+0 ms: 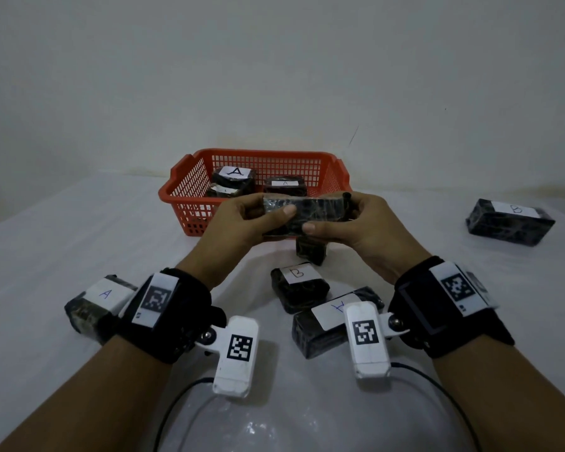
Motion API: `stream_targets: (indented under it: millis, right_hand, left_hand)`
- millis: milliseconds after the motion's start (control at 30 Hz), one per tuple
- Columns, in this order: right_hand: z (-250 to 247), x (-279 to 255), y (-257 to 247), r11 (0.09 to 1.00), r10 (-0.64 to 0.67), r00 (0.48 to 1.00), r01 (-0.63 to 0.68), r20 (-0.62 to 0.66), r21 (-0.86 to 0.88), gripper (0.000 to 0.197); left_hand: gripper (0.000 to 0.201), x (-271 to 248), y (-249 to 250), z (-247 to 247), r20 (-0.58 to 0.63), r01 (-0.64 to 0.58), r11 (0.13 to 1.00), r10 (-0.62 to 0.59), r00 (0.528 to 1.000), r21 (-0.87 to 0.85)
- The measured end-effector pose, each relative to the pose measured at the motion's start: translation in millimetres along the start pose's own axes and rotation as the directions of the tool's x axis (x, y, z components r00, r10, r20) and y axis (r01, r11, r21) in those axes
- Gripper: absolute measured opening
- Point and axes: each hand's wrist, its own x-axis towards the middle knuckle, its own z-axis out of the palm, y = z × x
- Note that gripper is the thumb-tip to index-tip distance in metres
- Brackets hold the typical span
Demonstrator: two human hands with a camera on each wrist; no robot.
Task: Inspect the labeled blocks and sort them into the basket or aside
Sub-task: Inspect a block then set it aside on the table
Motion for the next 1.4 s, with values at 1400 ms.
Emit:
stream_targets:
  millis: [1400]
  right_hand:
    - [0, 0, -11, 0.967, -0.052, 0.997, 0.035, 0.064, 0.251, 0.024]
  left_hand:
    - [0.033, 6, -4, -13, -0.076, 0.01, 0.984, 0.004, 0.997, 0.18]
